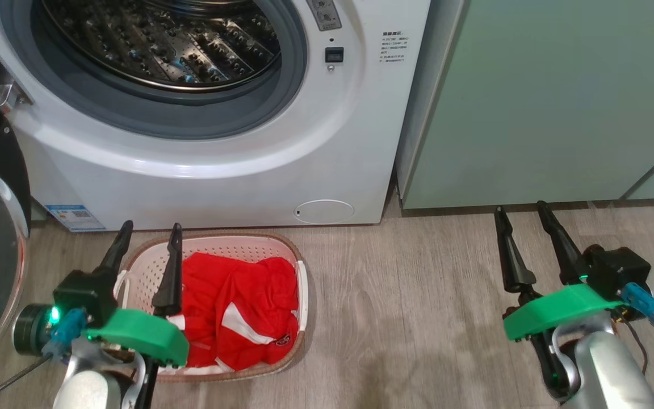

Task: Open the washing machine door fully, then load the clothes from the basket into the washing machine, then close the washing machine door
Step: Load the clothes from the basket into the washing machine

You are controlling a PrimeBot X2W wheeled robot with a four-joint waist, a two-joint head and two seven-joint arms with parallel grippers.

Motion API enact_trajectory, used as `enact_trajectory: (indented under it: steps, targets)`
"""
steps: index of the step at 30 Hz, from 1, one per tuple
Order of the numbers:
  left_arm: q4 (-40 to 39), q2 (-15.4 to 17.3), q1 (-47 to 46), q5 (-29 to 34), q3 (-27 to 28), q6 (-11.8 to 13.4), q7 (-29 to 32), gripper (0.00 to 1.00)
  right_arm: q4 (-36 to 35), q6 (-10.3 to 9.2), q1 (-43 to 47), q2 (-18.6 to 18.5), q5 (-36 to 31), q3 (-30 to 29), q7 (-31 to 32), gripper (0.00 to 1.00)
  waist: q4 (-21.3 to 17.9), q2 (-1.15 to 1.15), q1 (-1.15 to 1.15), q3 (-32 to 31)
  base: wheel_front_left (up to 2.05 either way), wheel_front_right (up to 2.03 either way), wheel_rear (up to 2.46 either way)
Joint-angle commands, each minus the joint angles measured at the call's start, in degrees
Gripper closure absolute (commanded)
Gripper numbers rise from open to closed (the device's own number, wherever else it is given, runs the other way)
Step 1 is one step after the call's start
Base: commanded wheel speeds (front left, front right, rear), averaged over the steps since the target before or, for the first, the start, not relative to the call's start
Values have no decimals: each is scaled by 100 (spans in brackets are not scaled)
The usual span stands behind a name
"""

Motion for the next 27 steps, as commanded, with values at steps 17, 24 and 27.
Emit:
enact_trajectory:
  steps: [17,24,27]
  targets:
    - [1232,61,-1312,-239,-144,-230,-47,0,-717,0,-561,8,49,347,-52,0,-195,0,0,1247,0,0,0]
    - [2454,8,-2106,-401,-283,-378,92,0,-1026,0,-932,8,122,469,-53,0,-380,0,0,2088,0,0,0]
    - [3108,55,-2513,-512,-312,-456,220,0,-1190,0,-1052,8,153,505,-53,0,-471,0,0,2498,0,0,0]
